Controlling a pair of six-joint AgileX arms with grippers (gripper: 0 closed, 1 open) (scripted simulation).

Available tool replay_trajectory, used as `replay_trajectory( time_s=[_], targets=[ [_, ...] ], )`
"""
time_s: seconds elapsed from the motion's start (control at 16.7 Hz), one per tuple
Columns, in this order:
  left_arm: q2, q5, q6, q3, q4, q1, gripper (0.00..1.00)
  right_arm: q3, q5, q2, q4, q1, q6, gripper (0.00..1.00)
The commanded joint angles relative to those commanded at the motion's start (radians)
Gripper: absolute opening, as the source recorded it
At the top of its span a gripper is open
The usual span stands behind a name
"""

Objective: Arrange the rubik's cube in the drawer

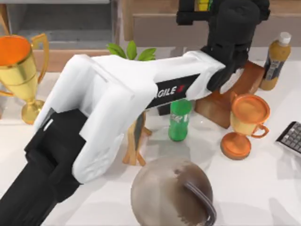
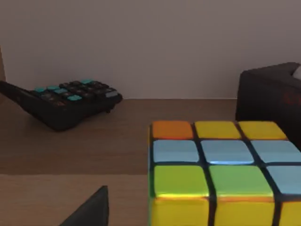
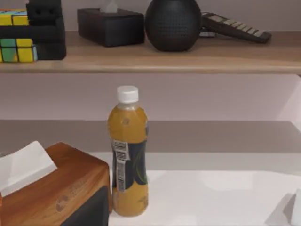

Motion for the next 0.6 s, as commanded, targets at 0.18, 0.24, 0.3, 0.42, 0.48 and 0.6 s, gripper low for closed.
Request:
replay_trajectory(
  time_s=[0.18, 0.24, 0.3, 0.42, 0.48, 0.6],
  targets=[
    [0.065, 0.019, -0.003, 0.083, -0.021, 0.019, 1.0, 0.0, 0.0, 0.0, 0.0, 0.0, 0.0, 1.0],
    [0.081, 0.022, -0.005, 0.097, -0.021, 0.022, 1.0, 0.0, 0.0, 0.0, 0.0, 0.0, 0.0, 1.0],
    [0.091, 0.024, -0.006, 0.104, -0.021, 0.024, 1.0, 0.0, 0.0, 0.0, 0.0, 0.0, 0.0, 1.0],
    [0.092, 0.024, -0.006, 0.105, -0.021, 0.024, 1.0, 0.0, 0.0, 0.0, 0.0, 0.0, 0.0, 1.0],
    [0.092, 0.024, -0.006, 0.105, -0.021, 0.024, 1.0, 0.0, 0.0, 0.0, 0.0, 0.0, 0.0, 1.0],
    [0.092, 0.024, -0.006, 0.105, -0.021, 0.024, 0.92, 0.0, 0.0, 0.0, 0.0, 0.0, 0.0, 1.0]
  ],
)
